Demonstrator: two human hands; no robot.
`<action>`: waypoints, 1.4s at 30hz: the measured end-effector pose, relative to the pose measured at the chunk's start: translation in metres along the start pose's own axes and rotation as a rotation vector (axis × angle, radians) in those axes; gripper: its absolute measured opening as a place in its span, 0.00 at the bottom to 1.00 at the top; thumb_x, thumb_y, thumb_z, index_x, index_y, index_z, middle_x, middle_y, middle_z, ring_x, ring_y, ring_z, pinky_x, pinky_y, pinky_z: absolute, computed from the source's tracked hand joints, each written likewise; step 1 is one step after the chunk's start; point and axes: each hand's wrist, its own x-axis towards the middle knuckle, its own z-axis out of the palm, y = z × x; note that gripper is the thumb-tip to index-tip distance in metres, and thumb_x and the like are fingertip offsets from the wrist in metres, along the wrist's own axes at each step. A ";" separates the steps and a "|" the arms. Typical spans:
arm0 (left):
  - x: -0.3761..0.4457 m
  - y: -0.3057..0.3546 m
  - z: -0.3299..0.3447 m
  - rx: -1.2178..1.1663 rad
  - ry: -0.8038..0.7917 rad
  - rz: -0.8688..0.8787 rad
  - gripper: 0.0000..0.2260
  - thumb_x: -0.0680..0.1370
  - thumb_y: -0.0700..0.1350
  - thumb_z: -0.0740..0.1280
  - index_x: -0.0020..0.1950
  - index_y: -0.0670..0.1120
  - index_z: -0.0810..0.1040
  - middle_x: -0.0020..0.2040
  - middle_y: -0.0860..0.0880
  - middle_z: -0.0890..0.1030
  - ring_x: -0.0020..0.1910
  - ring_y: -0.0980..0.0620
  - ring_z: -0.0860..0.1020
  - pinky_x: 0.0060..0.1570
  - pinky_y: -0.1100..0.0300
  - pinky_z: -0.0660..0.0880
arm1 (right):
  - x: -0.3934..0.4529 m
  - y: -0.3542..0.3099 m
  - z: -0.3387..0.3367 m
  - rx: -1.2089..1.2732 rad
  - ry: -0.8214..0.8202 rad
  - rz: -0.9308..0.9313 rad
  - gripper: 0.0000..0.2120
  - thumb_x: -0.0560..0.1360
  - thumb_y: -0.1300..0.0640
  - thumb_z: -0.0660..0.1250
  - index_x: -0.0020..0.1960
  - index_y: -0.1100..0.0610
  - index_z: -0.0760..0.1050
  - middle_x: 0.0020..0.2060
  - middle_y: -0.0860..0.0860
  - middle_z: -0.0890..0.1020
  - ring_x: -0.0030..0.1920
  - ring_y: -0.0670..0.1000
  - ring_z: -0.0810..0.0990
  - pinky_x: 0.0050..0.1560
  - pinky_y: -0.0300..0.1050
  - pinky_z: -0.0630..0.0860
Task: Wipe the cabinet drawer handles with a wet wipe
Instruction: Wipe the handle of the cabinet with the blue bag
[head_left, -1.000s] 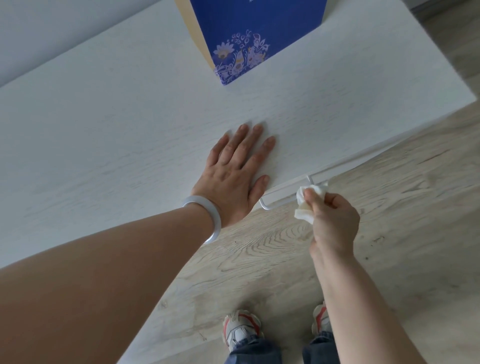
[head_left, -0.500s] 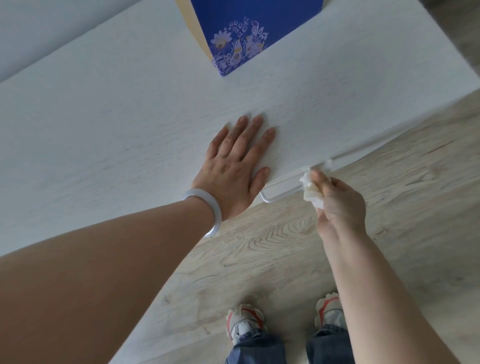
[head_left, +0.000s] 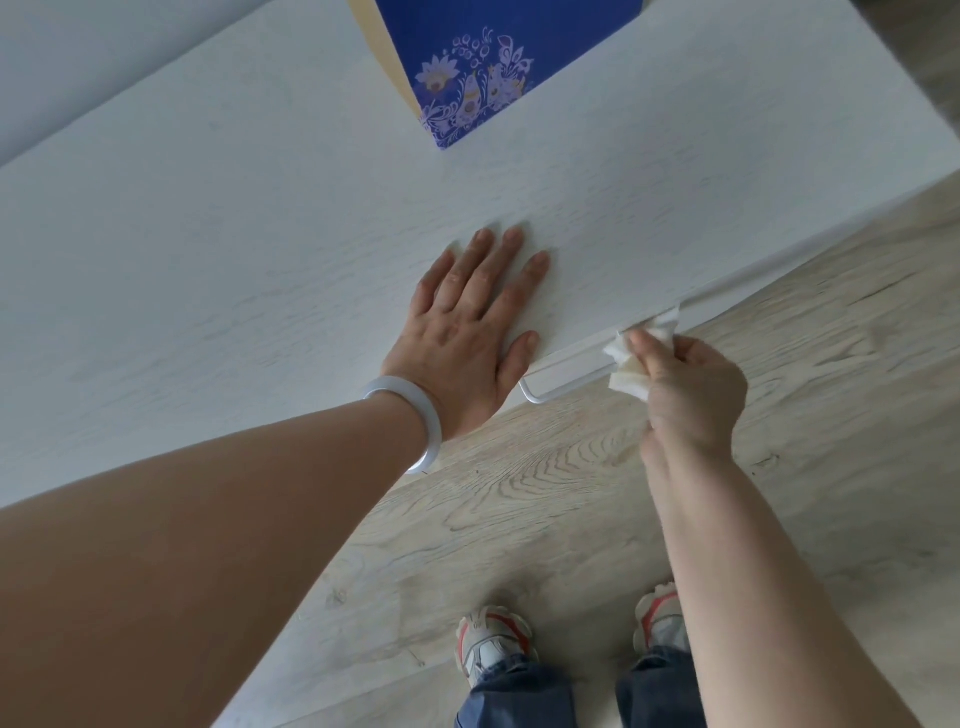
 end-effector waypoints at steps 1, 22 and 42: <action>0.000 0.000 0.000 -0.002 0.003 0.001 0.27 0.82 0.56 0.49 0.80 0.49 0.53 0.80 0.46 0.54 0.79 0.46 0.50 0.76 0.45 0.51 | 0.003 0.001 0.001 -0.053 0.020 -0.063 0.06 0.69 0.60 0.75 0.36 0.56 0.79 0.35 0.52 0.82 0.35 0.48 0.80 0.43 0.49 0.82; 0.000 -0.001 0.000 -0.005 0.001 0.005 0.27 0.82 0.56 0.49 0.80 0.49 0.54 0.80 0.46 0.54 0.79 0.45 0.50 0.76 0.44 0.51 | -0.032 0.020 0.011 0.140 0.089 0.181 0.08 0.70 0.62 0.75 0.34 0.59 0.79 0.27 0.47 0.80 0.29 0.44 0.78 0.30 0.34 0.74; -0.001 -0.002 0.001 0.005 -0.012 0.000 0.27 0.82 0.57 0.48 0.80 0.49 0.52 0.80 0.46 0.52 0.79 0.46 0.49 0.76 0.45 0.50 | -0.069 0.041 0.033 0.126 -0.108 0.300 0.08 0.70 0.60 0.75 0.34 0.57 0.79 0.26 0.45 0.80 0.29 0.43 0.78 0.33 0.33 0.74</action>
